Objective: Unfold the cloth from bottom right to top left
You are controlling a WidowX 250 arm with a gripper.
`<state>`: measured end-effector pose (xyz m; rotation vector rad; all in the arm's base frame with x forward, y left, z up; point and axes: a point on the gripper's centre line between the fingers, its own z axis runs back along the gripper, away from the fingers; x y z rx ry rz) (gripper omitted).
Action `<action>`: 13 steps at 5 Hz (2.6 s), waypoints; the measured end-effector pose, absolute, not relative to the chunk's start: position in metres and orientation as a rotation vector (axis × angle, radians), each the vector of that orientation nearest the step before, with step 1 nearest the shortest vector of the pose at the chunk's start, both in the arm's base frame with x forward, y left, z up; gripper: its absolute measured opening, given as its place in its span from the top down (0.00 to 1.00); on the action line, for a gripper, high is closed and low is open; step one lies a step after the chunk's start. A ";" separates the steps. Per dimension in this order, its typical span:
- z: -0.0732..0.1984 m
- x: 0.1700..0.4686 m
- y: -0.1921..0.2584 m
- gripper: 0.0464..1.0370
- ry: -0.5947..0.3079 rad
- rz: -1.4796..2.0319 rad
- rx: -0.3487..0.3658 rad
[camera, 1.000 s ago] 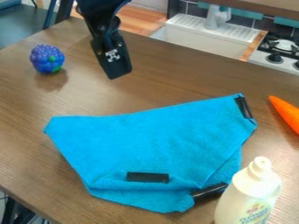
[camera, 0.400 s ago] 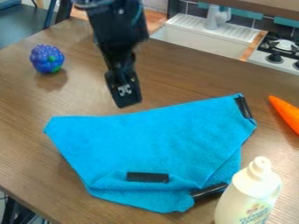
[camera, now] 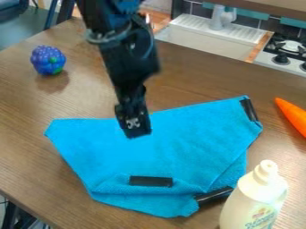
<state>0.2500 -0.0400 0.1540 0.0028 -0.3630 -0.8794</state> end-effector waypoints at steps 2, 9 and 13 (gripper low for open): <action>0.132 0.239 -0.051 0.04 -0.336 -0.938 -0.022; 0.087 0.233 -0.079 0.35 -0.290 -1.032 0.005; 0.104 0.241 -0.063 0.99 -0.339 -0.969 -0.015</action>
